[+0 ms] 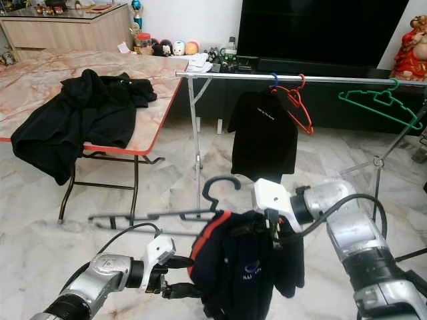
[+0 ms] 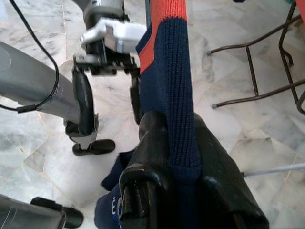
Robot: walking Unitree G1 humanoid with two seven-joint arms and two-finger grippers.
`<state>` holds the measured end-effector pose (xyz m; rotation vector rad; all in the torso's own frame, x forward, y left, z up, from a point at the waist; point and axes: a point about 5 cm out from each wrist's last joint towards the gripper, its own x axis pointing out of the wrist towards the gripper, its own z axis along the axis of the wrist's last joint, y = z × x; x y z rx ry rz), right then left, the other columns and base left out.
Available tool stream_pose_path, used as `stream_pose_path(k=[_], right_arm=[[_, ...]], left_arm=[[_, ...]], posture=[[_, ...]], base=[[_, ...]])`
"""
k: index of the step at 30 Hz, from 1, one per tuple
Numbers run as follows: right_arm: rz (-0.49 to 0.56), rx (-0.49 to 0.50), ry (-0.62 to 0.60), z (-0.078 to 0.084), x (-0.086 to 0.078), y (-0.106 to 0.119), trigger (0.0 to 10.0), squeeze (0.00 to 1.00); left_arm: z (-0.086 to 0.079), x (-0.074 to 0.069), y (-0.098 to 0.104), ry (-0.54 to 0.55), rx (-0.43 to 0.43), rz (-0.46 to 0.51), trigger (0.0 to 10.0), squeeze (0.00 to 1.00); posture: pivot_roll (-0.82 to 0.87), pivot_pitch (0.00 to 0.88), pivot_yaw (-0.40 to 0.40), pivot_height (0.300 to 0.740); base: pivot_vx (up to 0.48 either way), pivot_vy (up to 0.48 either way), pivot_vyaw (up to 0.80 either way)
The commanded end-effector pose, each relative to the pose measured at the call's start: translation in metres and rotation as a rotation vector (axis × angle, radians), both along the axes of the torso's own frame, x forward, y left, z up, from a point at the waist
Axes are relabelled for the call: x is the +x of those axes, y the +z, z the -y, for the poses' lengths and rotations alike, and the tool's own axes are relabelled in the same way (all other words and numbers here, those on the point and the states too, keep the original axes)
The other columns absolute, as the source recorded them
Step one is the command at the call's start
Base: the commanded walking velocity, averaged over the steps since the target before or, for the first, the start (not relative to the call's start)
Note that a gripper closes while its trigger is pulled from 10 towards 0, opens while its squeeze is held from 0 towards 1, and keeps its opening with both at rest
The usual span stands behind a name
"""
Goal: Hang hanger
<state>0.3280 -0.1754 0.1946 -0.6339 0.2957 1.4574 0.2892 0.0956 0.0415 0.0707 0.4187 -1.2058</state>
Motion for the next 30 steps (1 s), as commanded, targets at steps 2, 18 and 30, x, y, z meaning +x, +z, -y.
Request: stream_pose_path(k=[2, 18, 30], right_arm=[[0.039, 0.001, 0.020, -0.002, 0.001, 0.010, 0.0, 0.00], [0.016, -0.025, 0.021, 0.000, 0.000, 0.002, 0.0, 0.00], [0.007, -0.033, 0.038, -0.001, -0.001, 0.001, 0.0, 0.00]], left_arm=[[-0.004, 0.018, 0.009, 0.123, 0.068, 0.102, 10.0, 0.00], [-0.010, 0.029, 0.031, 0.176, -0.035, 0.172, 10.0, 0.00], [0.013, 0.012, 0.050, -0.096, -0.264, 0.088, 10.0, 0.00]], posture=[[-0.10, 0.011, -0.029, 0.740], [-0.10, 0.006, -0.029, 0.740], [-0.10, 0.006, -0.030, 0.740]], base=[[0.000, 0.000, 0.00], [0.000, 0.000, 0.00], [0.000, 0.000, 0.00]])
